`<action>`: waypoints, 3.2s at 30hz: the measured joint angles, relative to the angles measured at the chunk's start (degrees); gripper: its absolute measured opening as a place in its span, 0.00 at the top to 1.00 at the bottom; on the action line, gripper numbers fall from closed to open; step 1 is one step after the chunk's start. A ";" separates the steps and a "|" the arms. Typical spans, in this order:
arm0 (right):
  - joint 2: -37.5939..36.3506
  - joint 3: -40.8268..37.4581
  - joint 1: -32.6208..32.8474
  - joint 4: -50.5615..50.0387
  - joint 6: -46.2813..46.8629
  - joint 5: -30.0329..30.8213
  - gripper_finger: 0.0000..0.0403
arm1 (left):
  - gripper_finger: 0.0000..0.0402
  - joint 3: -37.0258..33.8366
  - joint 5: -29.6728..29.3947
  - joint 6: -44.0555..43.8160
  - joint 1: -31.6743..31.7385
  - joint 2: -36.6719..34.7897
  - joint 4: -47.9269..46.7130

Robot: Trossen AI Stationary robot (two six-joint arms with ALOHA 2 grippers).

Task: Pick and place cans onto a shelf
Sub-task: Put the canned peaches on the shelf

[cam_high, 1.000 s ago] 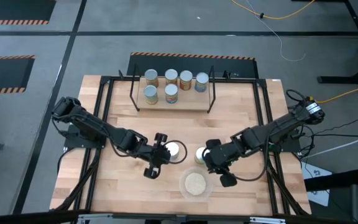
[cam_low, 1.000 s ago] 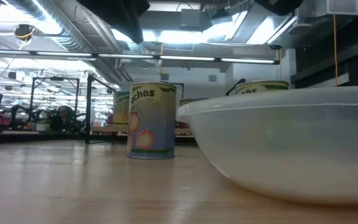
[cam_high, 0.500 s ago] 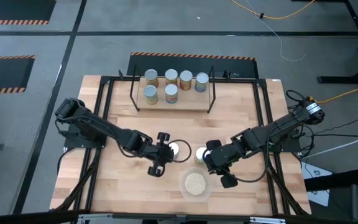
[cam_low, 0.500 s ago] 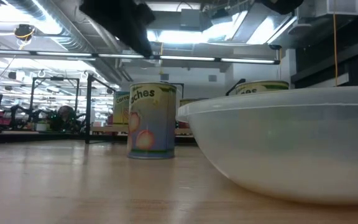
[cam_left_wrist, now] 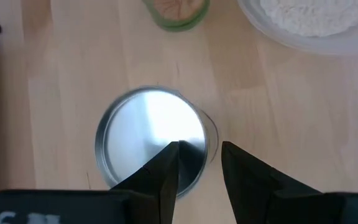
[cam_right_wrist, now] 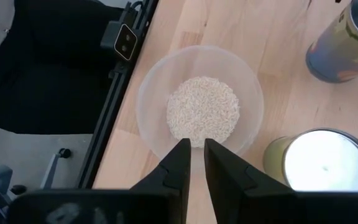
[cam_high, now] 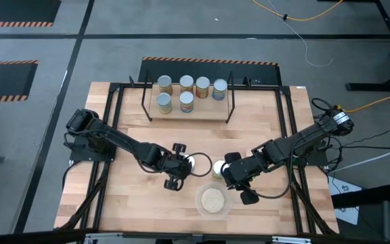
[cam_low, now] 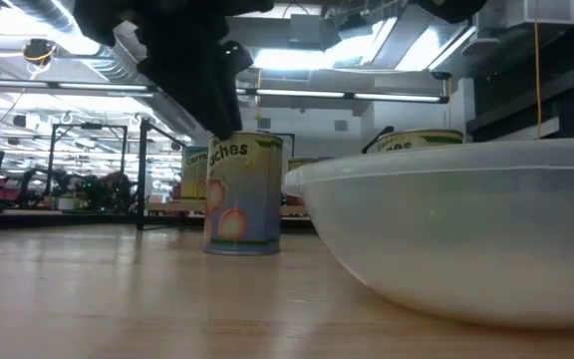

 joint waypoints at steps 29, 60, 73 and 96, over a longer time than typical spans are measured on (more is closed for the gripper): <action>0.00 0.00 0.00 -0.06 -0.02 -0.07 0.87 | 0.94 0.04 -4.83 0.12 0.02 2.25 0.83; -3.50 0.00 -0.06 -3.21 -0.47 0.04 0.87 | 1.00 2.97 -7.13 3.58 2.25 2.49 5.10; -12.40 0.00 -3.81 -6.42 -4.34 7.40 0.87 | 1.00 12.04 -7.30 15.15 10.50 2.38 5.28; -14.53 0.00 -8.46 -6.55 -4.44 7.54 0.87 | 1.00 14.56 2.12 24.03 33.40 2.64 9.91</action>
